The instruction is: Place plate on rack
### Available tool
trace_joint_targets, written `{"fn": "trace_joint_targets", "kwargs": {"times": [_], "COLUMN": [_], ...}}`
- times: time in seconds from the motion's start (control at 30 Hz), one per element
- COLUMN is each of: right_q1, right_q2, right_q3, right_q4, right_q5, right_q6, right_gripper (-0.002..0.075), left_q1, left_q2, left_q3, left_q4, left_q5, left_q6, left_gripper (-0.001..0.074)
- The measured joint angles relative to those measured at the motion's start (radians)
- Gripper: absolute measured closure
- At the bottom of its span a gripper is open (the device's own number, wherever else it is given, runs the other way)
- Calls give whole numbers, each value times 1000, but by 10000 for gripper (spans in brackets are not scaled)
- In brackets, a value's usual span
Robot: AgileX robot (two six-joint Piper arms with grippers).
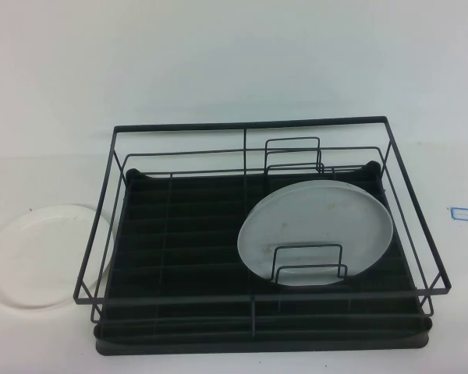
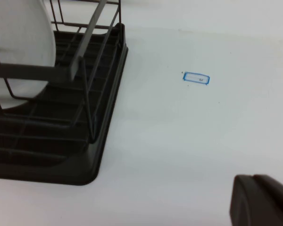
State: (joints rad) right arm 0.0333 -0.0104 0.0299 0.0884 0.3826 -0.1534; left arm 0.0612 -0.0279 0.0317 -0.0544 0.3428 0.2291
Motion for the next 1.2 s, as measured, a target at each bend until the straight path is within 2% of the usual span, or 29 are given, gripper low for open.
{"fn": "trace_joint_targets", "kwargs": {"times": [0.27,0.5,0.63,0.9,1.2], "right_q1": [0,0,0,0,0], "right_q2": [0,0,0,0,0], "right_q3": [0,0,0,0,0], "right_q4": [-29,-37,-37,-33,-31], "right_q5": [0,-17,-122,-495,-562], "right_q6": [0,0,0,0,0], "right_gripper": [708,708,708,708,708], "left_q1": [0,0,0,0,0], "left_q2": [0,0,0,0,0], "left_q3": [0,0,0,0,0], "left_q4": [7,4,-20,-38,-38], "left_q5": [-6,-153,-305,-614,-729], "left_q6": [3,-1,-6,-67,-60], "left_gripper": [734,734,734,734,734]}}
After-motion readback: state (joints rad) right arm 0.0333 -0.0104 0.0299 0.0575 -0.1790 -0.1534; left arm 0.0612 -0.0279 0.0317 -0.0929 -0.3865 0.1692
